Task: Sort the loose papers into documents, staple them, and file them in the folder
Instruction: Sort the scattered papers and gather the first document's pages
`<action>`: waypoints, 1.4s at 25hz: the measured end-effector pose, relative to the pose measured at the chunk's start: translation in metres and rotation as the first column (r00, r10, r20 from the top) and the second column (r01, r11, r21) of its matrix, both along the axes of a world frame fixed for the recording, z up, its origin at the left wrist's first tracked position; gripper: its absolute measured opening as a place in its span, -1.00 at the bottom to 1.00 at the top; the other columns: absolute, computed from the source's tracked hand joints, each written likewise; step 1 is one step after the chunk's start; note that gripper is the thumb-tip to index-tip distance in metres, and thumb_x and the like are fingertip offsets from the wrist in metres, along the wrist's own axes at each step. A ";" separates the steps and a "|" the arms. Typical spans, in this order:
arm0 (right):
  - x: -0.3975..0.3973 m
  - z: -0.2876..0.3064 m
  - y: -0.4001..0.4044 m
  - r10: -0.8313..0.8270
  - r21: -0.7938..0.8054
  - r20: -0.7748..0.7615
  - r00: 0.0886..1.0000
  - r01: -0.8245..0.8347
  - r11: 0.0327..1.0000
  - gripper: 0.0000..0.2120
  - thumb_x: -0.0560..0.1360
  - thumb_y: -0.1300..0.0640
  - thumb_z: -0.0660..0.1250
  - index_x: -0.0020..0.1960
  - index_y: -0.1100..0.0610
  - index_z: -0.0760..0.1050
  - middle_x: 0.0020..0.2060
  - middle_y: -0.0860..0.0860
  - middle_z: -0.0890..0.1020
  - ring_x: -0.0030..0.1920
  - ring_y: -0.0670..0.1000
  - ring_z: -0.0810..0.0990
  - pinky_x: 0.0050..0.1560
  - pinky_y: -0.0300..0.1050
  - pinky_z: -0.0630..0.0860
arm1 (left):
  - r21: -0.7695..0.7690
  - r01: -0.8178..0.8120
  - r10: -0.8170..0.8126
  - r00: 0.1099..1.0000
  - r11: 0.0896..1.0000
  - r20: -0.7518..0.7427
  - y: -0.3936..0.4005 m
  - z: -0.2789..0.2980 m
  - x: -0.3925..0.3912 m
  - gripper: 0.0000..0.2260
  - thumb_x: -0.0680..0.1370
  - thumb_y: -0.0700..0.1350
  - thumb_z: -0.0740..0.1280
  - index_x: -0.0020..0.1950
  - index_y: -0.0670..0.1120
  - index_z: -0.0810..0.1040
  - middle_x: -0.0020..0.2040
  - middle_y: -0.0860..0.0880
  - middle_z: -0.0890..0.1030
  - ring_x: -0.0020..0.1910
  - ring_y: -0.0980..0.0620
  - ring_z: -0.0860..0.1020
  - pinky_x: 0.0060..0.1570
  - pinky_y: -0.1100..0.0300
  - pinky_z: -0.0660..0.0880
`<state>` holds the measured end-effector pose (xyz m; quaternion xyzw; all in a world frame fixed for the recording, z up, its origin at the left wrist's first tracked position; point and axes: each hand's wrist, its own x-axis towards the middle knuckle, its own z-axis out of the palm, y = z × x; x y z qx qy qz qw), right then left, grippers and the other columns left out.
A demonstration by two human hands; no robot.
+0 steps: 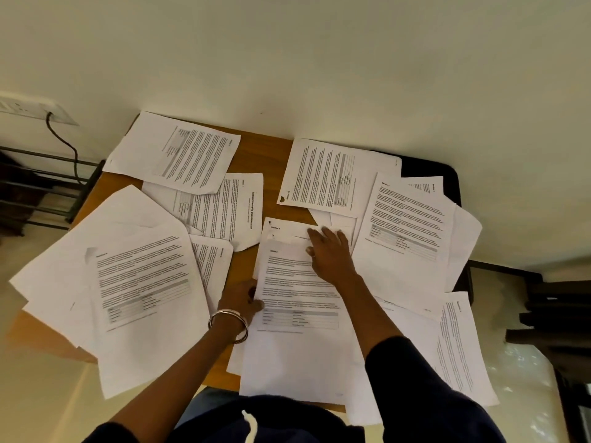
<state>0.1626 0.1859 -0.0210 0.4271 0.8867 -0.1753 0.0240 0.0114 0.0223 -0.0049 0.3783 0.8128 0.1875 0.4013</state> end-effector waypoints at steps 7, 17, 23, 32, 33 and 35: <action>0.008 -0.018 -0.003 0.025 0.150 0.038 0.999 -0.030 0.988 -0.54 0.58 0.17 0.20 0.46 0.21 0.27 0.38 0.15 0.44 0.49 0.14 0.24 0.46 0.18 -0.30 | -0.210 0.247 -0.292 0.930 0.946 -0.223 -0.003 -0.020 0.005 -0.17 0.44 -0.04 0.42 0.52 -0.07 -0.05 0.42 -0.09 0.24 0.31 -0.10 0.38 0.28 0.06 0.39; -0.010 0.000 0.083 -0.201 0.082 0.071 0.977 0.195 0.977 -0.40 0.60 -0.07 0.17 0.50 0.24 0.12 0.48 0.23 0.21 0.52 0.20 0.07 0.49 0.19 -0.11 | 0.098 -0.164 0.173 0.980 0.982 -0.093 0.083 0.005 -0.011 -0.66 0.48 -0.08 0.38 0.22 -0.09 0.45 0.03 -0.05 0.57 0.02 -0.04 0.54 0.09 0.07 0.50; -0.026 -0.009 0.040 -0.159 -0.083 -0.002 0.987 0.159 0.984 -0.43 0.61 0.03 0.15 0.53 0.18 0.06 0.49 0.14 0.23 0.53 0.06 0.05 0.46 0.22 -0.23 | -0.261 -0.717 0.656 0.347 0.646 0.670 0.145 0.005 -0.005 -0.67 0.55 -0.33 0.21 0.28 -0.12 0.30 -0.10 -0.22 0.56 -0.25 -0.10 0.55 -0.21 0.08 0.50; 0.006 -0.007 0.052 -0.177 -0.357 -0.355 0.918 0.042 0.933 -0.53 0.56 0.31 0.21 0.46 0.20 0.28 0.36 0.14 0.45 0.34 0.10 0.43 0.41 -0.12 0.27 | -0.071 -0.844 0.684 0.378 0.531 0.624 0.195 0.000 0.021 -0.53 0.45 -0.40 0.33 0.25 0.04 0.47 0.17 -0.12 0.54 0.09 -0.16 0.57 0.04 -0.06 0.56; 0.010 -0.007 0.053 -0.169 -0.341 -0.371 0.913 0.036 0.939 -0.55 0.57 0.29 0.20 0.45 0.20 0.30 0.35 0.15 0.45 0.35 0.11 0.41 0.42 -0.07 0.28 | 0.026 -0.778 0.670 0.558 0.628 0.489 0.199 0.004 0.022 -0.64 0.45 -0.35 0.37 0.19 -0.04 0.56 0.19 -0.12 0.56 0.13 -0.16 0.55 0.13 -0.03 0.53; 0.018 -0.007 0.057 -0.198 -0.236 -0.446 0.873 0.099 0.967 -0.59 0.55 0.22 0.19 0.39 0.19 0.38 0.29 0.15 0.50 0.32 0.11 0.42 0.40 0.00 0.34 | 0.217 -0.654 0.611 0.756 0.725 0.236 0.201 0.013 0.018 -0.77 0.44 -0.29 0.40 0.09 -0.16 0.62 0.17 -0.14 0.59 0.16 -0.14 0.55 0.23 0.00 0.46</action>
